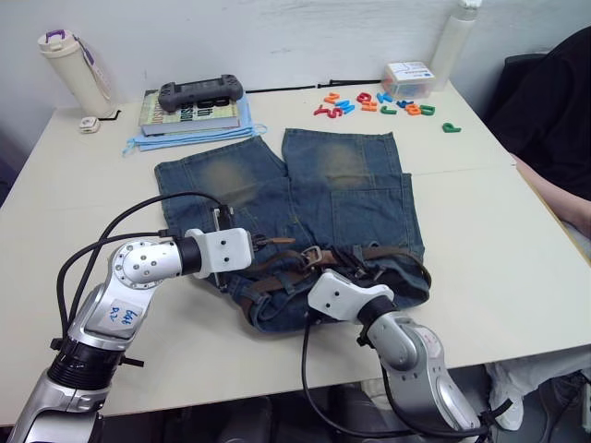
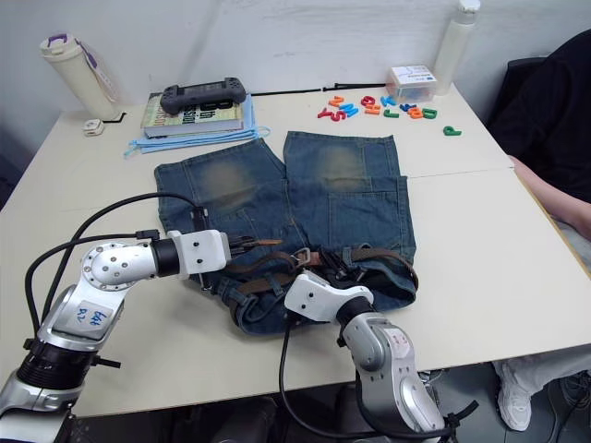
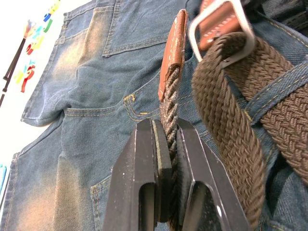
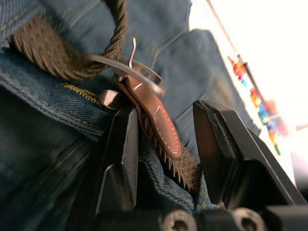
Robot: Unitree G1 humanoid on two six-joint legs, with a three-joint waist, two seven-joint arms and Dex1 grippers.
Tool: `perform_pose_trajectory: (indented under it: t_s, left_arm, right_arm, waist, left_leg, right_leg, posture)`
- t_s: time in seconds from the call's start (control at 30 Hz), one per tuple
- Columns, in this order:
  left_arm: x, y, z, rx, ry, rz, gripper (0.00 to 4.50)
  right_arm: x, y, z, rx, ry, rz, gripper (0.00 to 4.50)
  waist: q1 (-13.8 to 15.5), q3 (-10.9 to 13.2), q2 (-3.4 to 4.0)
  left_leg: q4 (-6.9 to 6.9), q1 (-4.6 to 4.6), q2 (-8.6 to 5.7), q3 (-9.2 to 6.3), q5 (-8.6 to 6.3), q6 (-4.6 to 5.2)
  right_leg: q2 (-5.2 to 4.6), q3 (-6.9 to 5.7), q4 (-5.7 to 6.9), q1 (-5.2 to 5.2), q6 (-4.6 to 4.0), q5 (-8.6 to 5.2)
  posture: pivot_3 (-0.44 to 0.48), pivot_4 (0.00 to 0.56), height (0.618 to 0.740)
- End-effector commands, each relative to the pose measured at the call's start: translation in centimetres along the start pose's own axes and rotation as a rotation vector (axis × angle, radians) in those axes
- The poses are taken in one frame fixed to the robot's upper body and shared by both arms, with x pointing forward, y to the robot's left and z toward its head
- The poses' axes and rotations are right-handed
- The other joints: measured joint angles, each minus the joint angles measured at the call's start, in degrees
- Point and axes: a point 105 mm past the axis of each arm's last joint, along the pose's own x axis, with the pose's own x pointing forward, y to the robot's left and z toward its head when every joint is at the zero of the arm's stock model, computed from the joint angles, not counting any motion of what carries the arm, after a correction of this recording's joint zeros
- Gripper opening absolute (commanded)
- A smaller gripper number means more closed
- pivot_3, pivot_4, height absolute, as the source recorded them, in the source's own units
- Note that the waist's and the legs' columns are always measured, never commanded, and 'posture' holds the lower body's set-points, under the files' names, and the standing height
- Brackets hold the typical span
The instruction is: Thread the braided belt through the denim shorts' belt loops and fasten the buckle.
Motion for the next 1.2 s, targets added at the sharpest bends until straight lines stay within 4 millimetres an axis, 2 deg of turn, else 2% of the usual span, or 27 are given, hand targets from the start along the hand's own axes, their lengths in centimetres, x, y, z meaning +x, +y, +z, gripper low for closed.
perform_pose_trajectory:
  t_s: [0.03,0.1,0.17,0.37,0.53,0.9,1.2]
  left_arm:
    - [-0.5,0.4,0.8,0.026,-0.017,0.016,0.0]
    - [-0.5,0.4,0.8,0.026,-0.019,0.016,0.0]
    - [-0.4,0.4,0.8,0.026,-0.019,0.016,0.0]
    - [-0.3,0.2,0.9,0.03,-0.023,0.001,0.0]
    - [0.3,0.0,0.9,0.039,-0.021,-0.014,0.0]
    - [1.1,0.3,1.4,0.053,-0.029,0.0,0.0]
    - [2.9,-0.8,1.8,0.129,-0.03,-0.024,0.0]
  right_arm:
    - [-0.1,-0.5,-0.9,0.012,0.052,-0.014,1.45]
    - [-0.1,-0.5,-0.9,0.018,0.057,-0.012,0.89]
    - [0.0,-0.5,-0.8,0.021,0.053,-0.014,0.07]
    - [0.0,-1.3,-0.1,0.003,0.016,-0.055,0.07]
    - [-0.1,-2.2,3.2,-0.141,-0.16,-0.095,0.07]
    - [-0.1,-1.6,3.2,-0.175,-0.17,-0.071,0.07]
    - [0.0,-1.3,3.1,-0.163,-0.171,-0.059,0.07]
  waist:
    - [-0.1,0.0,0.0]
    - [-0.28,0.0,0.0]
    - [-0.42,0.0,0.0]
    - [-0.51,0.0,0.0]
    - [-0.58,0.0,0.0]
    - [-0.65,0.0,0.0]
    - [-0.62,0.0,0.0]
  left_leg:
    - [0.0,0.0,0.0,0.0,0.0,0.0]
    - [-0.01,0.0,0.01,0.0,0.0,0.0]
    - [-0.01,0.0,0.0,0.0,0.0,0.0]
    - [-0.02,0.0,0.0,-0.01,0.0,0.0]
    - [-0.01,0.0,-0.01,0.0,0.0,0.0]
    - [-0.01,0.0,0.02,0.04,0.01,-0.03]
    - [0.0,0.0,0.01,0.04,0.02,-0.03]
  right_leg:
    - [0.0,0.0,0.01,0.0,0.0,0.0]
    - [0.0,0.0,0.01,-0.01,0.0,0.0]
    - [0.0,0.0,0.0,-0.01,0.0,0.0]
    - [-0.01,0.0,0.0,-0.01,0.0,0.0]
    - [-0.01,0.0,0.0,-0.02,0.0,0.0]
    - [0.02,0.01,0.07,-0.07,-0.03,-0.02]
    - [0.02,0.02,0.1,-0.08,-0.06,-0.03]
  posture:
    - [0.0,0.15,0.73]
    - [0.0,0.15,0.73]
    - [0.0,0.15,0.73]
    - [0.0,0.15,0.73]
    - [0.0,0.15,0.73]
    - [0.0,0.15,0.73]
    - [0.0,0.15,0.73]
